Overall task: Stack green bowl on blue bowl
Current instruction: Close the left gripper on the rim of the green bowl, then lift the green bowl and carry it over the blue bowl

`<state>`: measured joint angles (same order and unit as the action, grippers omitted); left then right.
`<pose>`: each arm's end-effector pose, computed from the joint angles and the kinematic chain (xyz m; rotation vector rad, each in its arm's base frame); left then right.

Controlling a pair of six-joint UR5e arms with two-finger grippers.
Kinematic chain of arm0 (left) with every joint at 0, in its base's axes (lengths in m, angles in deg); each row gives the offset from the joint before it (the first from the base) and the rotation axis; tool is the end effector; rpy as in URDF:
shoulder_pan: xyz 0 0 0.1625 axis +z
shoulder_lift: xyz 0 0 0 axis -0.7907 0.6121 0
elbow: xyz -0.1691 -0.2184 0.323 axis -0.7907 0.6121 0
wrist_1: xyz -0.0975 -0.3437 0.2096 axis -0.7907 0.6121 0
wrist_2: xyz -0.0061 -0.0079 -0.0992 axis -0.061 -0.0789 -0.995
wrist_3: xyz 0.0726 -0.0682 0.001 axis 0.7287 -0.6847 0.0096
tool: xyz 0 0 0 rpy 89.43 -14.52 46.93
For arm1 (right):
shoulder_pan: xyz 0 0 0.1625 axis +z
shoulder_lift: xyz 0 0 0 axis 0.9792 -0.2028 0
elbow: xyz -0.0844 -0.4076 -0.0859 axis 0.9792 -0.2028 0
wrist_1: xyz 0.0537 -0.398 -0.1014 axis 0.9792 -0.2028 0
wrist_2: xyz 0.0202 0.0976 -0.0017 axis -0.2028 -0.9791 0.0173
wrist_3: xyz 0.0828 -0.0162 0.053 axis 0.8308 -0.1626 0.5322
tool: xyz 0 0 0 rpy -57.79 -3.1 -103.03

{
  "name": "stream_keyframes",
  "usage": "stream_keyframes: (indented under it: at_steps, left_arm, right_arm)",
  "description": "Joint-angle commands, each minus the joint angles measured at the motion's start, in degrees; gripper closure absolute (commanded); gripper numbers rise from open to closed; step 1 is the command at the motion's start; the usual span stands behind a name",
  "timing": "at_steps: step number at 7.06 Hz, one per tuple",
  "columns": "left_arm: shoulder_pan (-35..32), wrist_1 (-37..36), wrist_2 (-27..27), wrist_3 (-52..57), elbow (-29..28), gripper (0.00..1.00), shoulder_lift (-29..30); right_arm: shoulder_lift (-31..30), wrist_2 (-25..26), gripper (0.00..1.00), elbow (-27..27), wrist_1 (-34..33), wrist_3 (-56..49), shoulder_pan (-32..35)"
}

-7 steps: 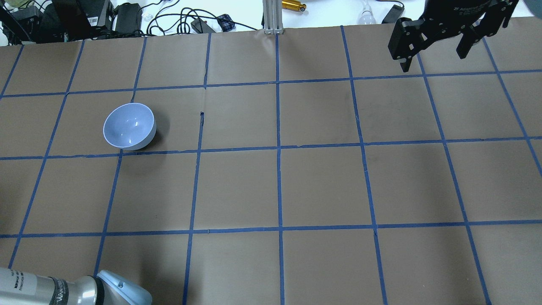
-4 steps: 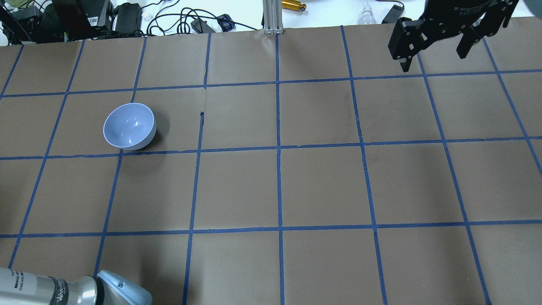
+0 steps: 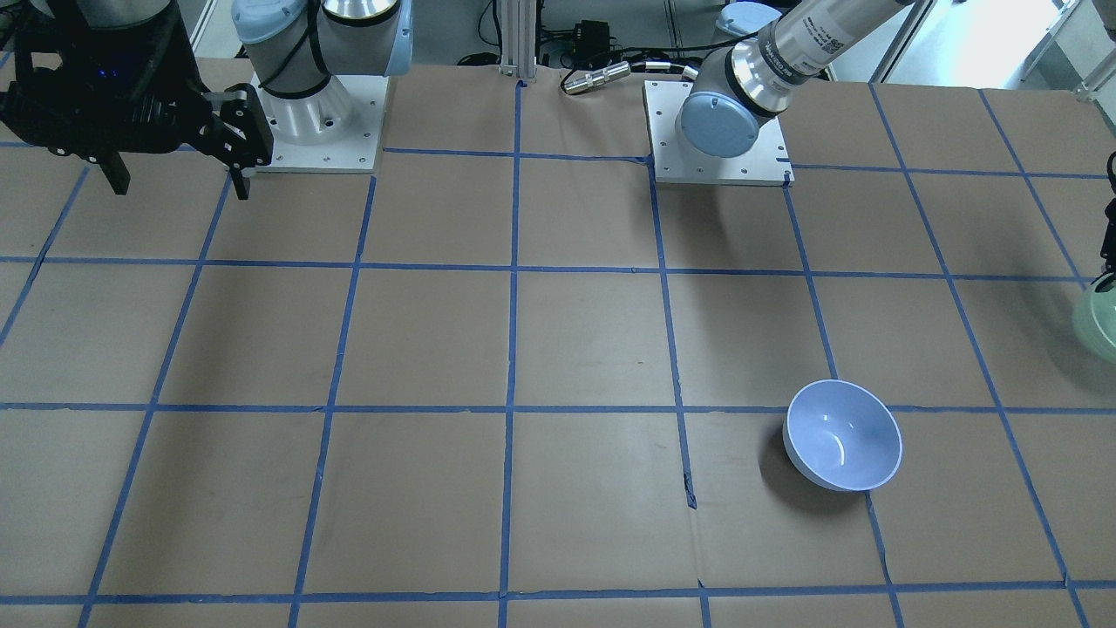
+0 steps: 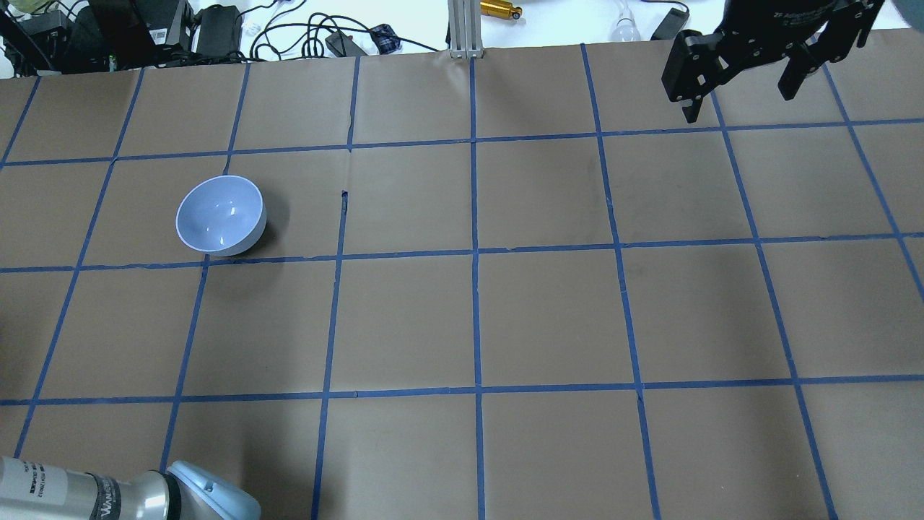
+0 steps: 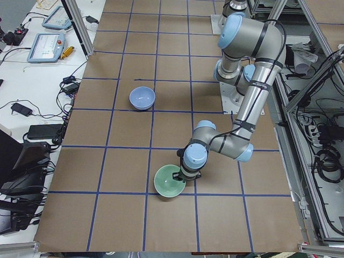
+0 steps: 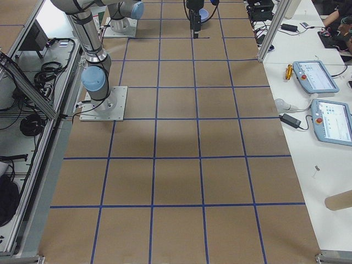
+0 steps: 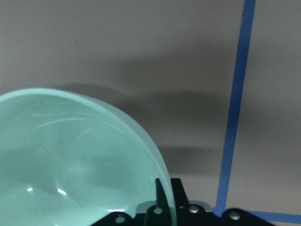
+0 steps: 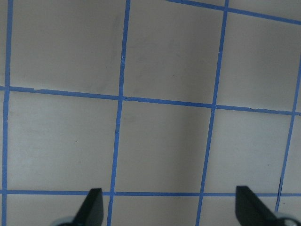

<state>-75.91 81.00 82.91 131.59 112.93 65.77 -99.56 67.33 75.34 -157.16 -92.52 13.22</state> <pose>0.5175 -0.3752 0.2536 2.0757 2.2444 -0.0001 0.1303 -0.5031 0.5561 0.1643 -2.9697 0.0542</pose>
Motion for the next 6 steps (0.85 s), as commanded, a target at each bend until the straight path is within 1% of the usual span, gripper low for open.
stream_keyframes:
  at_steps: [1,2,3,4,6]
  left_arm:
    - [-2.5,4.4,-0.2,-0.5,-2.1,1.00,-3.2]
    - [-4.8,9.6,-0.2,-1.2,-5.5,1.00,-4.3]
    - [-6.9,12.4,-1.5,-1.4,-8.0,1.00,-4.6]
    - [-10.8,13.3,-2.0,-1.6,-8.6,1.00,-5.9]
    - [-19.4,17.4,-1.7,-9.0,-8.6,1.00,-8.3]
  right_arm:
    - [0.0,0.0,0.00,0.0,0.0,0.0,0.0]
    - [0.0,0.0,0.00,0.0,0.0,0.0,0.1]
    - [0.0,0.0,0.00,0.0,0.0,0.0,0.1]
    - [0.0,0.0,0.00,0.0,0.0,0.0,0.1]
    - [0.0,0.0,0.00,0.0,0.0,0.0,0.0]
